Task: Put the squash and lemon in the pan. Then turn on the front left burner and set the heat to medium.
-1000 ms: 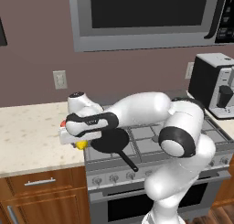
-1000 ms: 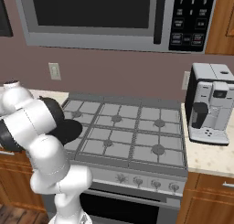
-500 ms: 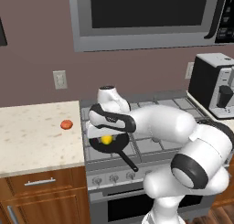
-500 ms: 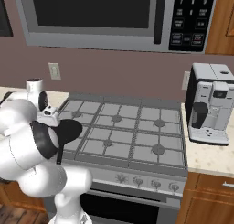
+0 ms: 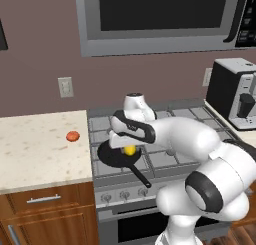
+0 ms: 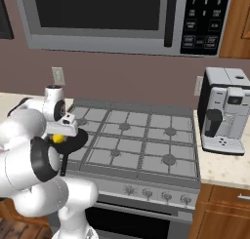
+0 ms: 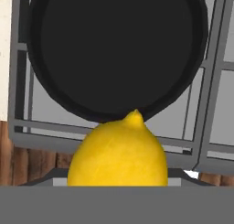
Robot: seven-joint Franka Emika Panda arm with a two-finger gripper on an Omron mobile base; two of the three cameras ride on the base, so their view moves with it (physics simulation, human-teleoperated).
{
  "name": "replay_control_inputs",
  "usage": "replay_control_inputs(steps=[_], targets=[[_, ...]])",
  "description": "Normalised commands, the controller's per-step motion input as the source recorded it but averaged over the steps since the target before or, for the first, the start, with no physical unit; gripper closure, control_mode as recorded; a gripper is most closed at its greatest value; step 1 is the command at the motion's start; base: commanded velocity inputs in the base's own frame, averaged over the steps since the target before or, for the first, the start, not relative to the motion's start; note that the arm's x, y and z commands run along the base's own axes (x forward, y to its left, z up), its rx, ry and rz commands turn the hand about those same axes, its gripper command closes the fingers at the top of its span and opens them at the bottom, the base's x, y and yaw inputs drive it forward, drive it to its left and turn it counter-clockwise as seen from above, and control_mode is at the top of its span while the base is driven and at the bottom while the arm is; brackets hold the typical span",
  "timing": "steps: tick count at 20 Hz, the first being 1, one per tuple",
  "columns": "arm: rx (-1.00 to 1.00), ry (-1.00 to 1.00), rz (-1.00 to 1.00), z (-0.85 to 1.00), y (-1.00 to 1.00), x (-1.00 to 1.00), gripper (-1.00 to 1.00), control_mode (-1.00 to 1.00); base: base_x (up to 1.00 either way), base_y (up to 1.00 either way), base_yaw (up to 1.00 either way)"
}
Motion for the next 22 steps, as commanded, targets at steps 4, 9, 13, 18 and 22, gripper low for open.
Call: replay_control_inputs(steps=[4,9,13,18,22], targets=[[0.0,0.08,0.0,0.0,-0.11,0.54,1.0,-1.0,0.0,0.0,0.0],[0.0,0.06,0.0,0.0,-0.17,0.4,1.0,-1.0,0.0,0.0,0.0],[0.0,0.07,0.0,0.0,-0.09,0.34,1.0,-1.0,0.0,0.0,0.0],[0.0,0.03,0.0,-0.01,0.0,0.13,1.0,-1.0,0.0,0.0,0.0],[0.0,0.0,0.0,-0.07,0.0,0.18,1.0,-1.0,0.0,0.0,0.0]])
